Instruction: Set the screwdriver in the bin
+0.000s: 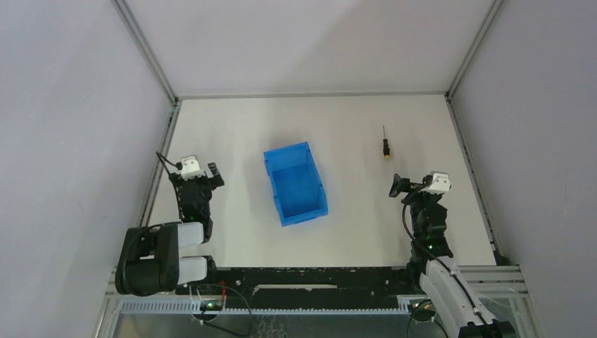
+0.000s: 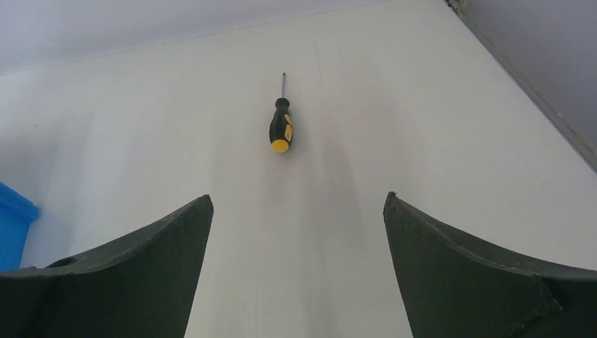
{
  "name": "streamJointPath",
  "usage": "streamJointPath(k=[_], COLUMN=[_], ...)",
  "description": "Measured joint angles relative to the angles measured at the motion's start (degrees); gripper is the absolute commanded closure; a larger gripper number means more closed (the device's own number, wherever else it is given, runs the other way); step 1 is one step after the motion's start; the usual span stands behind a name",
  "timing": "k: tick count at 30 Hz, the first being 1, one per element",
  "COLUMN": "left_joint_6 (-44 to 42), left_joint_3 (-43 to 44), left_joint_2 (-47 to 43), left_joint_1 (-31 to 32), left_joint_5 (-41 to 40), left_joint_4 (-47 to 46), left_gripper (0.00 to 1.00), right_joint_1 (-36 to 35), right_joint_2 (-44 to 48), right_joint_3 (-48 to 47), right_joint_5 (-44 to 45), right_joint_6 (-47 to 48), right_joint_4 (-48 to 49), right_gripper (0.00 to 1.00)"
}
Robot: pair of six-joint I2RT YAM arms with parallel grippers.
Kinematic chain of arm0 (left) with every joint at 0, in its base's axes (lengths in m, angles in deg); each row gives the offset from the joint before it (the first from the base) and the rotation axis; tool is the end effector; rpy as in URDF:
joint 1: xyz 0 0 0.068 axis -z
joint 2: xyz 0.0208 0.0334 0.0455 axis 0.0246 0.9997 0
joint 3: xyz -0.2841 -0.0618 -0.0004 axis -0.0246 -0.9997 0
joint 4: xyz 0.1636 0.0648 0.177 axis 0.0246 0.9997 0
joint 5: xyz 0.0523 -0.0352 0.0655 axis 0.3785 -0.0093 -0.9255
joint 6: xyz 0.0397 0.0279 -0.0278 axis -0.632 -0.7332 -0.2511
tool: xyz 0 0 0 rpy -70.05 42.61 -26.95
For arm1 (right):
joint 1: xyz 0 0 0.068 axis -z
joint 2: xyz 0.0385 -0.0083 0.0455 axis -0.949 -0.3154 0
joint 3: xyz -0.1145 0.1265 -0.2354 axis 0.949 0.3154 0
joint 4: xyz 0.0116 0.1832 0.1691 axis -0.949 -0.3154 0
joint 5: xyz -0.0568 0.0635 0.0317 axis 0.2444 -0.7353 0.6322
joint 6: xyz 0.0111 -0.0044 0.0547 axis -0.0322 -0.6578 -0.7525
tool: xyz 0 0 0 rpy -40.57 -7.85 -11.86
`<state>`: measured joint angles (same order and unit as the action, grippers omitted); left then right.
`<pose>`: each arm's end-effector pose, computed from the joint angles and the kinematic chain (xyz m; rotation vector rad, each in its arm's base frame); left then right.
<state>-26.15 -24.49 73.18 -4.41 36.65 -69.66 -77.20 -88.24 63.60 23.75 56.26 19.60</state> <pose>0.2021 0.0185 0.1884 -0.2346 1.6557 0.1796 0.1217 0.0052 0.1877 0.1329 1.6173 0.0078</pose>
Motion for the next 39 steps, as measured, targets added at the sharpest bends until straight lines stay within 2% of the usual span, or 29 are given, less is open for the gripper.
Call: streamJointPath(k=[6, 8, 12, 19, 27, 30, 35, 39], left_joint_6=[0.0, 0.0, 0.0, 0.0, 0.0, 0.0, 0.0, 0.0], left_joint_3=[0.0, 0.0, 0.0, 0.0, 0.0, 0.0, 0.0, 0.0], left_joint_2=[0.0, 0.0, 0.0, 0.0, 0.0, 0.0, 0.0, 0.0], left_joint_1=[0.0, 0.0, 0.0, 0.0, 0.0, 0.0, 0.0, 0.0], left_joint_5=[0.0, 0.0, 0.0, 0.0, 0.0, 0.0, 0.0, 0.0], left_joint_4=[0.0, 0.0, 0.0, 0.0, -0.1, -0.1, -0.1, -0.2], left_gripper=[0.0, 0.0, 0.0, 0.0, 0.0, 0.0, 0.0, 0.0], right_joint_1=[0.0, 0.0, 0.0, -1.6, -0.5, 0.3, 1.8, 3.1], right_joint_2=[-2.4, -3.9, -12.5, -41.5, -77.4, -87.0, -94.8, -97.7], right_joint_3=[-0.3, -3.5, -22.1, -66.6, -95.2, -102.9, -107.6, -108.0], right_joint_5=[1.1, 1.1, 0.7, -2.4, -3.7, -3.6, -3.6, -3.7], right_joint_6=[-1.5, -2.2, -3.4, -4.9, -5.3, -5.3, -5.2, -4.5], right_joint_4=[-1.0, -6.5, -21.7, -51.1, -71.6, -76.4, -79.6, -79.7], right_gripper=[0.0, 0.0, 0.0, 0.0, 0.08, 0.09, 0.15, 0.31])
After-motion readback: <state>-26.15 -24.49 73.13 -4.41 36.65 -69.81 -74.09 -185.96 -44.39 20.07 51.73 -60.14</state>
